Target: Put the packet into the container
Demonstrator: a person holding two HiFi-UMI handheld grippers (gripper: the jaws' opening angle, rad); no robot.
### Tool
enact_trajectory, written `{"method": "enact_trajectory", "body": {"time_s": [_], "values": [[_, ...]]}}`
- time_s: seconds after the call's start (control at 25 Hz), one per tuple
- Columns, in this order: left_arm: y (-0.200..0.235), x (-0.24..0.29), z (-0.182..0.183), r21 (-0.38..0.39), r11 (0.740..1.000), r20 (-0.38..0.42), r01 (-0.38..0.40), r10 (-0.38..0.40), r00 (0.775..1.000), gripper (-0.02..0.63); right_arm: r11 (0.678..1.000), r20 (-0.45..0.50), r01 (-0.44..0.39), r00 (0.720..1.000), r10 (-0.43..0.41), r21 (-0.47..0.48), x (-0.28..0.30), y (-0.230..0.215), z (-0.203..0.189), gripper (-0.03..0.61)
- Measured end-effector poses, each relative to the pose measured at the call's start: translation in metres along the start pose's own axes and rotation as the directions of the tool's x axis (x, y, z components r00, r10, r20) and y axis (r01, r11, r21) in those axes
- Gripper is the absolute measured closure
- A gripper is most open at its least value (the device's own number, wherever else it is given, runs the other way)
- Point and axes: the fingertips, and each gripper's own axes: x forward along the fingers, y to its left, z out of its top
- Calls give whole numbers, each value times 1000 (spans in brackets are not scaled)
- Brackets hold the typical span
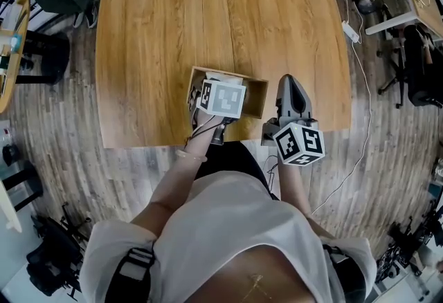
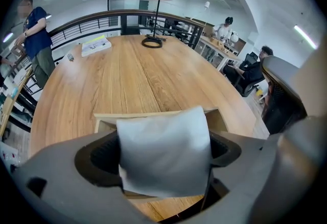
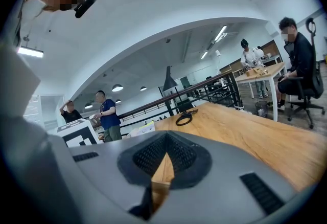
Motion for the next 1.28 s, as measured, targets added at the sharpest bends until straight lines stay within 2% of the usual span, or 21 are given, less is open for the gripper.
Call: {"method": "enact_trajectory", "body": {"time_s": [0.2,0.36,0.48,0.6,0.8,1.0,1.28], "values": [[-1,-1,5,-16,999,47,28,-27,999,140,1000,-3,-4,1000,4,6,2,1,-1,566],[-3,-10,19,-28,998,107,59,-56,993,86,1000,3,-3,1000,3,6,2,1,0,566],[1,-13,22,-28,998,128,52,-48,991,86,1000,0,-2,1000,2,4,1,2,-1,566],[0,-16,22,-22,997,124,70,-67,990,86,1000,-1,-2,1000,2,4,1,5,-2,566],[-6,-20,18,42,995,115,89,-94,989,87,1000,0,-3,1000,3,-2,0,9,-2,566],[-6,-27,19,49,990,146,133,-139,979,87,1000,-1,-3,1000,3,-4,-1,14,-5,566],[0,-42,21,62,987,187,146,-155,970,89,1000,-5,0,1000,0,3,-3,22,-10,567]]}}
